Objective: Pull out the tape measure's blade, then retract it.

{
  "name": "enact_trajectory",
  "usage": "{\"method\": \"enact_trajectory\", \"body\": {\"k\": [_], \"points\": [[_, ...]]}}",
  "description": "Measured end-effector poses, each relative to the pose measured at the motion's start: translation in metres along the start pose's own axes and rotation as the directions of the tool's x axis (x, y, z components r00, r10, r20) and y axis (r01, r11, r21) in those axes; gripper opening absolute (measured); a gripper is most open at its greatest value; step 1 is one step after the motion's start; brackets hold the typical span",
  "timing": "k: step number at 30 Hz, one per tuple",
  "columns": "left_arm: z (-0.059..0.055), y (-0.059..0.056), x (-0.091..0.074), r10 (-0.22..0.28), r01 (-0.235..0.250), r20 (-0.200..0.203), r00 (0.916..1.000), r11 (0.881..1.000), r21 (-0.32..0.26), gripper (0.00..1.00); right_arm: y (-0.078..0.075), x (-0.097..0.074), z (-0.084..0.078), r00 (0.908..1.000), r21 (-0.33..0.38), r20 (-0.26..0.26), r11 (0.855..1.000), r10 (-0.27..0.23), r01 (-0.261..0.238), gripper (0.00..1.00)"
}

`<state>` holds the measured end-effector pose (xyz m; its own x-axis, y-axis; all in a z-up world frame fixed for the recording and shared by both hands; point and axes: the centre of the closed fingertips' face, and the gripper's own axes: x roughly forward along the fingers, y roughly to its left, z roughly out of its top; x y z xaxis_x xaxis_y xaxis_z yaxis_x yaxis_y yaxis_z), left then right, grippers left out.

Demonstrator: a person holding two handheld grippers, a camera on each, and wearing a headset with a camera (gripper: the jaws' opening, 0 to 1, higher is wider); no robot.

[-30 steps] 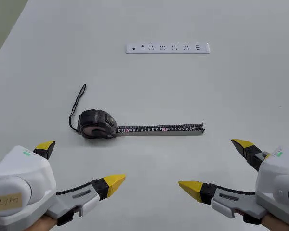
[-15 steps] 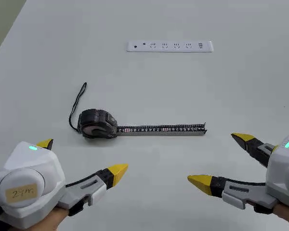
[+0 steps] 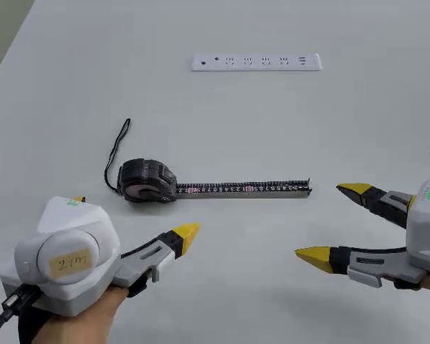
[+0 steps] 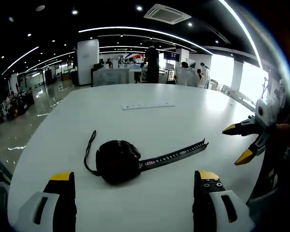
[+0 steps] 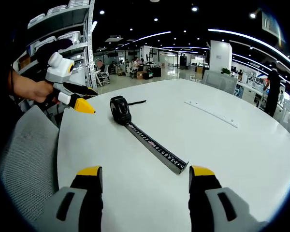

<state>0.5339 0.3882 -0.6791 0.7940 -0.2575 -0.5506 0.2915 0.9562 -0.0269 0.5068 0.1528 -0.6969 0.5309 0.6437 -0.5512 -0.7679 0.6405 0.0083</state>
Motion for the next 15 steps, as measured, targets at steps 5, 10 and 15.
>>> {"method": "enact_trajectory", "body": {"k": [5, 10, 15], "points": [[0.004, 0.002, 0.009, 0.026, -0.026, 0.008, 0.9996, 1.000, 0.000, 0.99, -0.005, 0.006, -0.004, 0.9989, -0.050, -0.021, 0.998, 0.042, -0.043, 0.71], [0.005, 0.006, 0.020, 0.047, -0.047, -0.001, 0.9989, 0.999, -0.003, 0.99, -0.012, 0.012, -0.008, 0.9961, -0.094, -0.040, 0.992, 0.078, -0.082, 0.66], [0.006, 0.011, 0.030, 0.073, -0.073, -0.006, 0.9973, 0.997, -0.015, 0.99, -0.023, 0.019, -0.008, 0.9936, -0.130, -0.039, 0.985, 0.106, -0.110, 0.62]]}}
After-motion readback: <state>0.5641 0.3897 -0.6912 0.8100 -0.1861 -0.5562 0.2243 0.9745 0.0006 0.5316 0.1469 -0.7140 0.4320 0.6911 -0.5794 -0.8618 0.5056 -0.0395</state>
